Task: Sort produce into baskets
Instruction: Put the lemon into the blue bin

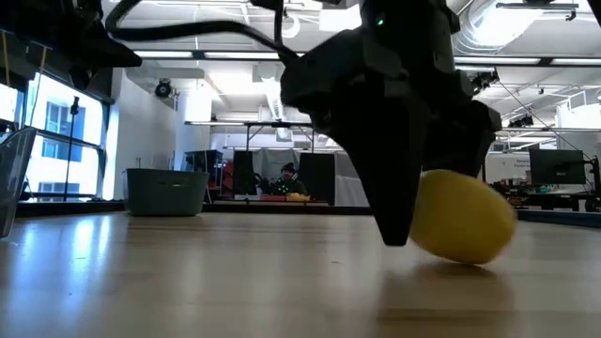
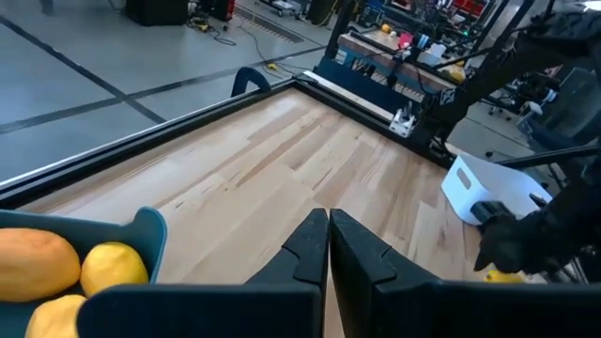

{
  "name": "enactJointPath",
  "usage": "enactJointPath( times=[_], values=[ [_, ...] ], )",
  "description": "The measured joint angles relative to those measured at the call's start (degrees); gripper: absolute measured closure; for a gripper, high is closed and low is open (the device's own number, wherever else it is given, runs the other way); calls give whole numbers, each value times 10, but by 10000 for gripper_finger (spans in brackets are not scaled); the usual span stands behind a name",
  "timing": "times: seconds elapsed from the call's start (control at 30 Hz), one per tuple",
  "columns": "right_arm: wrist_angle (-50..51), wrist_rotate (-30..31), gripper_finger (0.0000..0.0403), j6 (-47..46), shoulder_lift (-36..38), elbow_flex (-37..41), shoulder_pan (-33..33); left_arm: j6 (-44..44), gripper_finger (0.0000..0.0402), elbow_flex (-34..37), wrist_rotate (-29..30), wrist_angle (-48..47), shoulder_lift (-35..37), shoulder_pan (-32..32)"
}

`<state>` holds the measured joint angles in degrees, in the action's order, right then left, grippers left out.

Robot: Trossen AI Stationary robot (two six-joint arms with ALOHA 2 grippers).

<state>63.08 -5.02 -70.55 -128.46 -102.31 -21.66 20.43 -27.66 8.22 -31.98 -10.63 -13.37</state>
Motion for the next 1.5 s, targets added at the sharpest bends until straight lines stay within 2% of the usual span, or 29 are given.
enactJointPath(
  times=[0.1,0.17,0.4,0.67,0.8,0.93,1.13,1.27,1.5],
  values=[
    [-8,3,116,-1,-6,0,0,5,401,0,1,0,0,0],
    [-15,2,140,-1,-6,0,1,12,401,0,1,0,0,0],
    [-18,-25,293,1,-6,0,2,19,401,0,2,-3,0,0],
    [-14,-23,295,39,-6,-38,17,19,401,0,1,-4,0,0],
    [-28,27,295,110,-6,-86,48,19,401,0,2,-3,0,0],
    [-152,74,295,188,-6,-96,102,18,401,0,14,6,4,0],
    [-429,154,295,321,-10,-85,178,14,401,0,15,28,35,0],
    [-569,167,295,371,-22,-85,228,15,401,0,15,29,62,0],
    [-687,170,295,386,-80,-118,307,-2,401,0,13,30,104,0]
  ],
)
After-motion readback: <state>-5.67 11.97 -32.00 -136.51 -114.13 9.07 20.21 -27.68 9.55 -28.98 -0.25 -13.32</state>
